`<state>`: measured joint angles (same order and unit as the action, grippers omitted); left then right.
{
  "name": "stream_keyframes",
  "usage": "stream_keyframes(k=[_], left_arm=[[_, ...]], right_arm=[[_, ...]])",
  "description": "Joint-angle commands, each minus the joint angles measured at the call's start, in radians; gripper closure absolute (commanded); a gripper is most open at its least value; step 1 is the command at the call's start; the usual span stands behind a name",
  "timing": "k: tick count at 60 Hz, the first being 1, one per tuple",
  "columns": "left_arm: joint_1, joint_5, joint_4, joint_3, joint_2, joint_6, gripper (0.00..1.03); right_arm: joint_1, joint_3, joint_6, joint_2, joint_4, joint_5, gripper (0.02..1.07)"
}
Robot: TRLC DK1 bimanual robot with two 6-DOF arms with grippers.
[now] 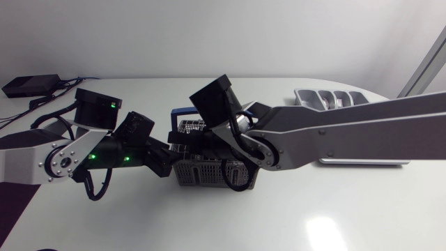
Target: Unload the cutlery basket into the drawer organizer.
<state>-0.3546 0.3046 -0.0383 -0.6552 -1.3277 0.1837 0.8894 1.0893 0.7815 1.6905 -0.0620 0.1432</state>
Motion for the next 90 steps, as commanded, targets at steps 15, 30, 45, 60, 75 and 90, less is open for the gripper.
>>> stream_keyframes(k=[15,30,45,60,75,90], left_arm=[[-0.012,-0.001,-0.017,0.011,0.013,-0.004,0.38],[-0.006,0.001,-0.003,-0.012,0.076,-0.047,0.33],[-0.006,-0.002,0.043,-0.014,0.036,-0.070,0.31],[-0.007,-0.022,0.044,-0.012,0.016,-0.069,0.30],[-0.014,-0.024,0.044,-0.015,0.019,-0.073,0.30],[-0.015,-0.024,0.044,-0.012,0.027,-0.078,0.30]], right_arm=[[0.026,-0.031,-0.047,-0.025,0.024,0.039,1.01],[0.026,-0.029,-0.050,-0.025,0.025,0.042,1.01],[0.026,-0.032,-0.064,-0.043,0.025,0.042,1.01],[0.028,-0.046,-0.082,-0.075,0.036,0.044,1.01],[0.040,-0.057,-0.100,-0.078,0.036,0.064,1.01],[0.049,-0.063,-0.105,-0.114,0.041,0.102,1.01]])
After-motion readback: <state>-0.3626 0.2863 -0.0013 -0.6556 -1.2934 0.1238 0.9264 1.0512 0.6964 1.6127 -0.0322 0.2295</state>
